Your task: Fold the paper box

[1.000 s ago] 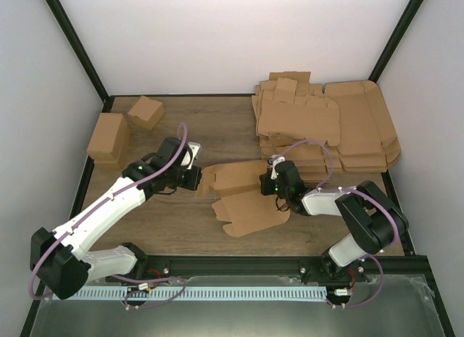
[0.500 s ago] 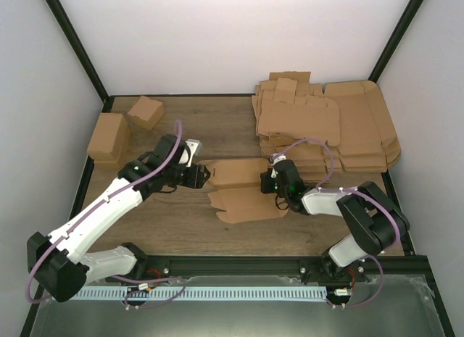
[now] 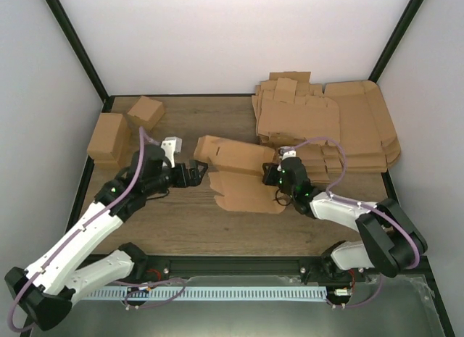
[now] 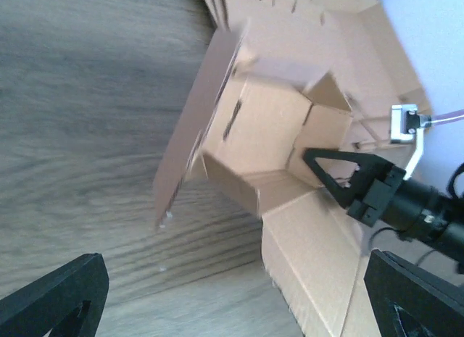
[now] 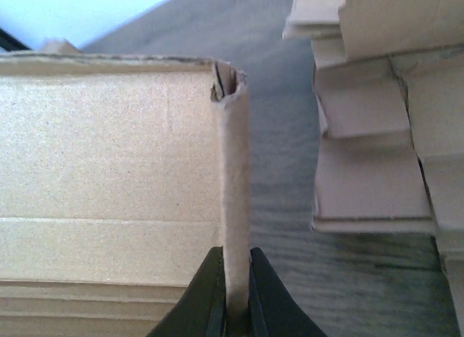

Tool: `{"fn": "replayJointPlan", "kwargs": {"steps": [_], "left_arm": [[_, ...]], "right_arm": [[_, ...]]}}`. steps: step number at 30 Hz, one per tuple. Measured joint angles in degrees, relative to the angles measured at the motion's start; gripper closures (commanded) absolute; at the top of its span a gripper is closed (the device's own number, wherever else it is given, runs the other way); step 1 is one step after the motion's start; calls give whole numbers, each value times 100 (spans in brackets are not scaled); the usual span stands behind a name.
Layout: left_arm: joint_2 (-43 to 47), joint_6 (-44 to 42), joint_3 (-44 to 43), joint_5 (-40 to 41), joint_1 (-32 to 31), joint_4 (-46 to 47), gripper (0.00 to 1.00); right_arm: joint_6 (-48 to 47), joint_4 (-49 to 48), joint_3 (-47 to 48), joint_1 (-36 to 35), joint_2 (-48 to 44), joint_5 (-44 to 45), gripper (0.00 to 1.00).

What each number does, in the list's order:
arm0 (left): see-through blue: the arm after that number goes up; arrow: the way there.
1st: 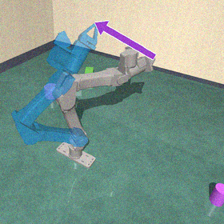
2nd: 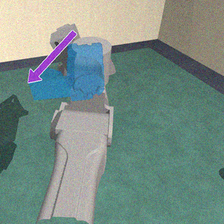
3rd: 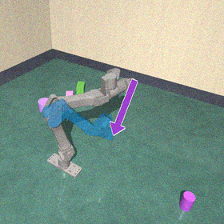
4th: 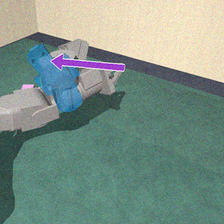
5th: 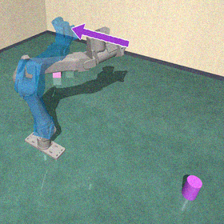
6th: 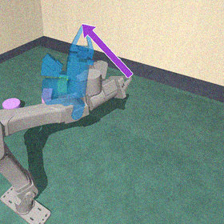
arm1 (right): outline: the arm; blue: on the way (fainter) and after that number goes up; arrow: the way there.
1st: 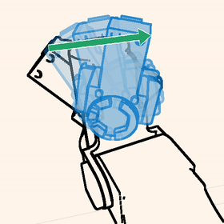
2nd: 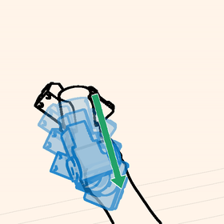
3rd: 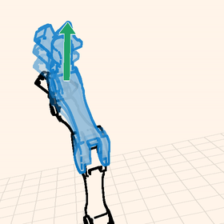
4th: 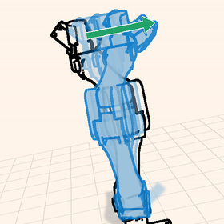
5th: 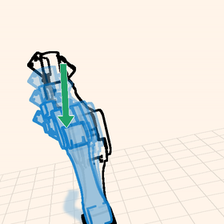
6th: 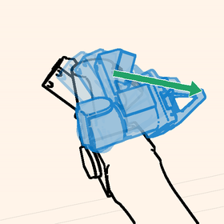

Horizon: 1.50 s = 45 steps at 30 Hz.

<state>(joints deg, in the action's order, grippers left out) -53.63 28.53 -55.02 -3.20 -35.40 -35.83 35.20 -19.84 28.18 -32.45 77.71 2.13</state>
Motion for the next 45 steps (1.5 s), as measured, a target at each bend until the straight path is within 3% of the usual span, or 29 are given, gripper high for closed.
{"fn": "replayJointPlan", "kwargs": {"steps": [6, 13, 17, 27, 29, 35, 37, 41, 45], "left_arm": [[610, 1349, 1108, -570, -35, 1060, 0], [411, 2275, 1327, -986, -192, 1923, 2], [310, 2566, 1360, -1012, -229, 2135, 33], [120, 2817, 1488, -577, -243, 2162, 95], [114, 2771, 1488, -450, -243, 2157, 96], [-402, 2041, 909, -59, -240, 1593, 96], [-719, 1565, 328, 155, -243, 1147, 96], [-1370, 546, -1023, 562, -240, 221, 96], [-1941, -321, -1930, 667, -236, -614, 96]], "right_arm": [[494, -505, -13, -31, -70, 382, 99], [426, -1043, 118, -369, 221, 1082, 99], [317, -1220, 275, -485, 372, 1314, 99], [151, -1379, 356, -605, 420, 1521, 97], [136, -1379, 356, -605, 417, 1506, 86], [17, -1108, 385, -616, 334, 1213, 25], [2, -872, 387, -627, 214, 1047, 21], [37, -428, 232, -632, -186, 621, 2], [35, 81, -286, -632, -1005, 105, 0]]}}
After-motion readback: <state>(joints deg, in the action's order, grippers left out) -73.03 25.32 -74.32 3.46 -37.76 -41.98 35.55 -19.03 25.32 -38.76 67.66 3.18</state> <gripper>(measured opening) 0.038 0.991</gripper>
